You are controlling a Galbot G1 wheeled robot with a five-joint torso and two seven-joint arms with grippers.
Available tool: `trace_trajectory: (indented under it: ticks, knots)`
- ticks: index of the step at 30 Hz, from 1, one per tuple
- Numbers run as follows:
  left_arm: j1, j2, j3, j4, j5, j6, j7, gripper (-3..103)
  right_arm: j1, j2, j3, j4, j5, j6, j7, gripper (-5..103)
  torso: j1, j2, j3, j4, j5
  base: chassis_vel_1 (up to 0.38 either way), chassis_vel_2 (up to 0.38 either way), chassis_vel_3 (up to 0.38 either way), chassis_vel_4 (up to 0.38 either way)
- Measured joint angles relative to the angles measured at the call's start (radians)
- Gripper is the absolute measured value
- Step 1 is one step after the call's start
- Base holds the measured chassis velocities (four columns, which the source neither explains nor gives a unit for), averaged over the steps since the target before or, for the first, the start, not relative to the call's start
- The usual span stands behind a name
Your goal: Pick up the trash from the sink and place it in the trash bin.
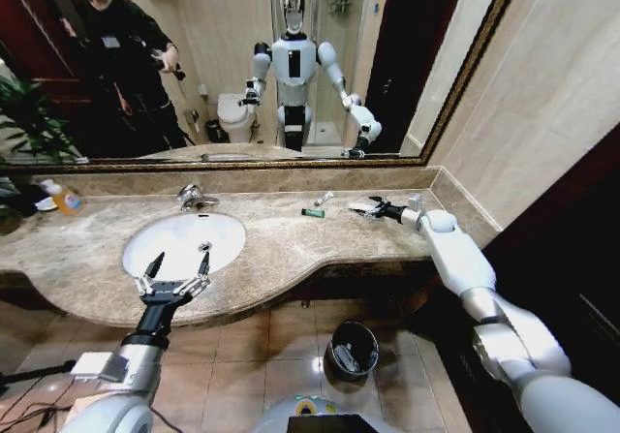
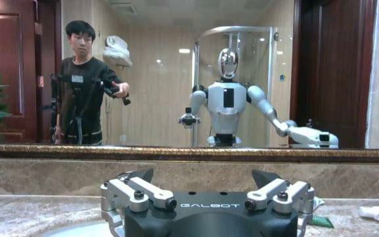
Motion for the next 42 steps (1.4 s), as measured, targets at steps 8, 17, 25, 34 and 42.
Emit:
trace_trajectory:
  ticks: [8, 17, 25, 34, 42]
  knots:
    - [0.000, 0.000, 0.000, 0.000, 0.000, 0.000, 0.000, 100, 0.007, -0.008, 0.018, -0.030, -0.040, -0.016, -0.024, 85, 0.000, 0.000, 0.000, -0.0001, -0.0003, 0.000, 0.000, 0.000, 0.000]
    - [0.000, 0.000, 0.000, 0.000, 0.000, 0.000, 0.000, 100, -0.019, -0.018, 0.030, -0.025, -0.031, -0.016, -0.016, 57, 0.000, 0.000, 0.000, -0.0001, -0.0003, 0.000, 0.000, 0.000, 0.000]
    - [0.000, 0.000, 0.000, 0.000, 0.000, 0.000, 0.000, 100, -0.051, -0.015, 0.042, -0.005, -0.028, -0.011, 0.012, 30, 0.000, 0.000, 0.000, -0.0001, -0.0006, 0.000, 0.000, 0.000, 0.000]
    - [0.000, 0.000, 0.000, 0.000, 0.000, 0.000, 0.000, 100, -0.184, -0.045, 0.070, 0.164, 0.095, -0.027, 0.137, 29, 0.000, 0.000, 0.000, -0.0001, 0.0006, 0.000, 0.000, 0.000, 0.000]
    - [0.000, 0.000, 0.000, 0.000, 0.000, 0.000, 0.000, 100, -0.449, -0.130, 0.126, 0.579, 0.296, -0.068, 0.372, 29, 0.000, 0.000, 0.000, 0.0000, -0.0002, 0.000, 0.000, 0.000, 0.000]
